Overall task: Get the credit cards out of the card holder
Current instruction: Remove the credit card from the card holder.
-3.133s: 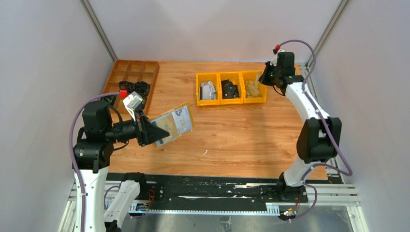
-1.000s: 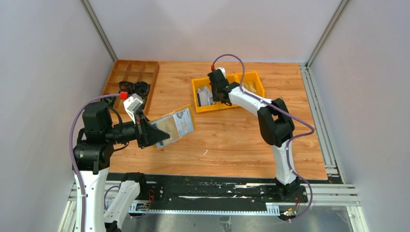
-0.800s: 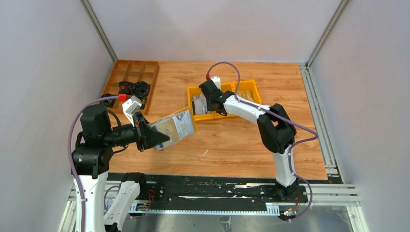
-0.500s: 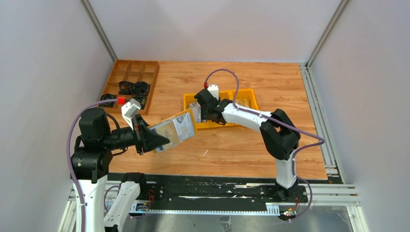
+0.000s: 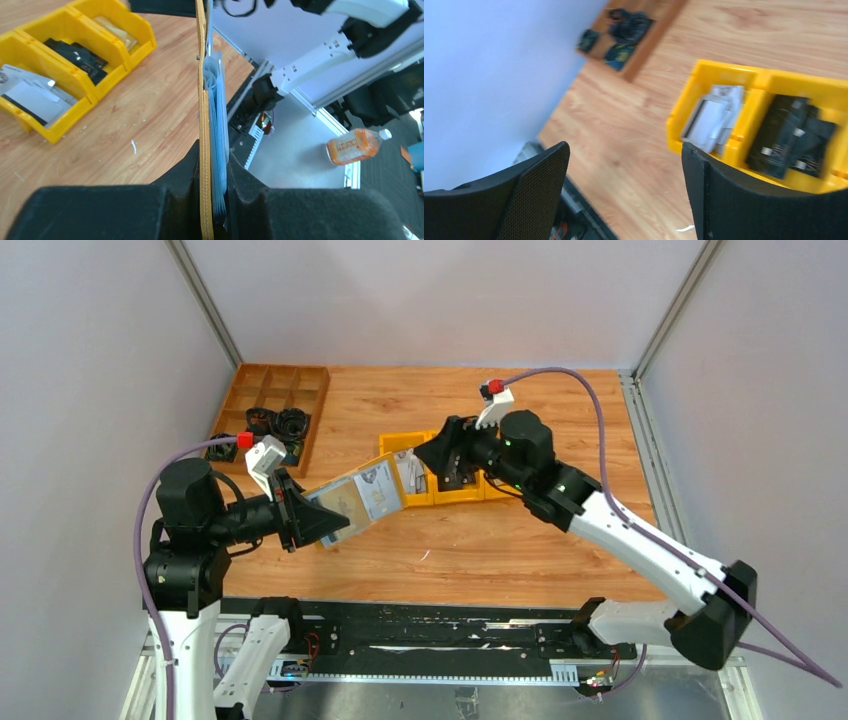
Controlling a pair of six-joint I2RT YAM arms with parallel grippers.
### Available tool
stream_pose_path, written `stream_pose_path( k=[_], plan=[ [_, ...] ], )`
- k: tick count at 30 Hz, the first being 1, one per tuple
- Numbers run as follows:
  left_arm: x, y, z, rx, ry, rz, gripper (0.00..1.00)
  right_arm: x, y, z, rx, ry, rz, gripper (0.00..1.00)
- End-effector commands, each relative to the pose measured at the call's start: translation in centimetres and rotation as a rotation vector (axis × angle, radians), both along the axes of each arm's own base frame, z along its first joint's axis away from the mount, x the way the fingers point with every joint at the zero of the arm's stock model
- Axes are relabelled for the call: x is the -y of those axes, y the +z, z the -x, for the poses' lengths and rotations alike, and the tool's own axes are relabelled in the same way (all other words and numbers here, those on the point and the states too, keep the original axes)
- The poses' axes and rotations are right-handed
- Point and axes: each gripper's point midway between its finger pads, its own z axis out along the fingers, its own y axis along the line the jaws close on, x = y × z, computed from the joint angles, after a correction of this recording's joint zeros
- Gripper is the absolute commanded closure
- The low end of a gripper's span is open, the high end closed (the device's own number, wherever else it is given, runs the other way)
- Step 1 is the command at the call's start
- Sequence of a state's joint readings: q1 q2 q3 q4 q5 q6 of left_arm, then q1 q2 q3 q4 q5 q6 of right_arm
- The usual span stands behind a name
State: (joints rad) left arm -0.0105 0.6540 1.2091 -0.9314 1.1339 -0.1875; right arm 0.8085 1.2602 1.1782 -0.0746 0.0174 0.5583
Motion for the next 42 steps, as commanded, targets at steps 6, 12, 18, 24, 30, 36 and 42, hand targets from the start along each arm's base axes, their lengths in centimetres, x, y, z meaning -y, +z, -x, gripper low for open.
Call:
stream_pose_path(
  k=[6, 12, 18, 24, 30, 36, 42],
  plan=[
    [-0.9, 3.9, -4.7, 0.100, 0.226, 0.127, 1.00, -1.8, 2.9, 10.5, 0.048, 0.541, -0.240, 0.13],
    [-0.7, 3.5, -4.9, 0.052, 0.221, 0.144, 1.00, -2.6, 6.0, 13.7, 0.106, 0.691, -0.498, 0.13],
    [0.1, 3.8, -4.1, 0.009, 0.150, 0.201, 1.00, -4.6, 9.0, 12.9, 0.113, 0.663, -0.621, 0.13],
    [0.5, 3.4, -3.1, -0.023, 0.101, 0.226, 1.00, -6.5, 10.5, 11.3, 0.093, 0.613, -0.780, 0.22],
    [0.8, 3.3, -2.2, -0.030, 0.058, 0.233, 1.00, -7.6, 11.7, 11.5, 0.079, 0.657, -0.879, 0.53],
    [0.9, 2.6, -1.7, -0.040, 0.039, 0.221, 0.95, -7.1, 12.6, 12.6, 0.076, 0.718, -0.944, 0.79],
    [0.7, 1.2, -2.0, -0.063, 0.053, 0.187, 0.56, -6.1, 13.6, 13.5, 0.083, 0.743, -0.946, 0.98]
  ],
)
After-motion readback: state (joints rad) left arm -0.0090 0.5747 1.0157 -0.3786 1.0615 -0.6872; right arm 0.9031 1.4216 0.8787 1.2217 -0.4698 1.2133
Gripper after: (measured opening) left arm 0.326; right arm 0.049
